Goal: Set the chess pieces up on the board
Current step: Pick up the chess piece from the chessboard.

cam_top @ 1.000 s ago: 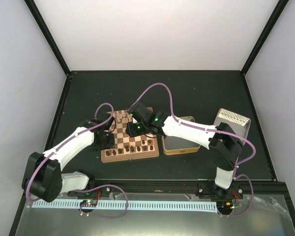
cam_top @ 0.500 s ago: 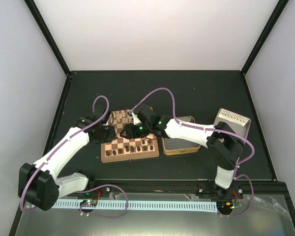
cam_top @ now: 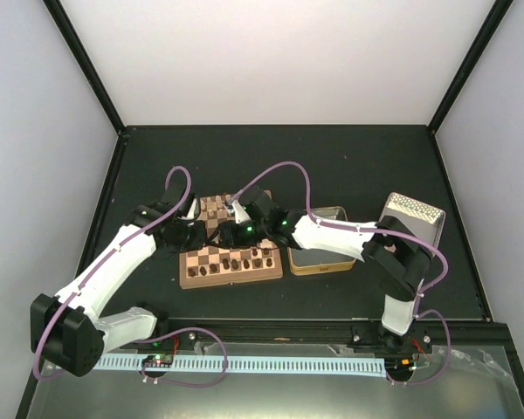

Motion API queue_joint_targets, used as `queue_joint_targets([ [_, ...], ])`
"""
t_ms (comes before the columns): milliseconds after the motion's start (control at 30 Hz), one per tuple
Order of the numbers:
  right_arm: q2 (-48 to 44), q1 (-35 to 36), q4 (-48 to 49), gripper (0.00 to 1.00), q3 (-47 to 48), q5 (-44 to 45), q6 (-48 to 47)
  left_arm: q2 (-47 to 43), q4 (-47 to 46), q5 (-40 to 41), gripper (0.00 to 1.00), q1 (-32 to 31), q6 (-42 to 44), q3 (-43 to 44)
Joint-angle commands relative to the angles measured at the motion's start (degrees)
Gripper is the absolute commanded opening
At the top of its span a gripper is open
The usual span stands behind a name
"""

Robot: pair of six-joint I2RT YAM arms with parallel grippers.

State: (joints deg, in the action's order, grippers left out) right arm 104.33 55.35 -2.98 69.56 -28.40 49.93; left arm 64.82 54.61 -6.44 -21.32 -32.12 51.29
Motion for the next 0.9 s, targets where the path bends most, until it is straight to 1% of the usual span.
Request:
queue_joint_targets([
  [0, 1.50, -0.17, 3.45, 0.46, -0.65, -2.21, 1.59, -0.83, 1.20, -1.76, 0.02, 0.40, 0.17, 2.06],
  [333, 2.71, -0.25, 4.21, 0.36, -0.39, -2.62, 1.86, -1.19, 1.03, -2.62, 0.02, 0.40, 0.03, 2.15],
  [467, 3.17, -0.49, 4.81, 0.30, 0.06, -2.53, 1.70, -1.26, 1.03, -2.88, 0.02, 0.40, 0.09, 2.19],
  [867, 4.21, -1.39, 2.12, 0.09, 1.93, -2.15, -0.43, -1.20, 0.46, -3.25, 0.02, 0.41, 0.21, 1.96],
])
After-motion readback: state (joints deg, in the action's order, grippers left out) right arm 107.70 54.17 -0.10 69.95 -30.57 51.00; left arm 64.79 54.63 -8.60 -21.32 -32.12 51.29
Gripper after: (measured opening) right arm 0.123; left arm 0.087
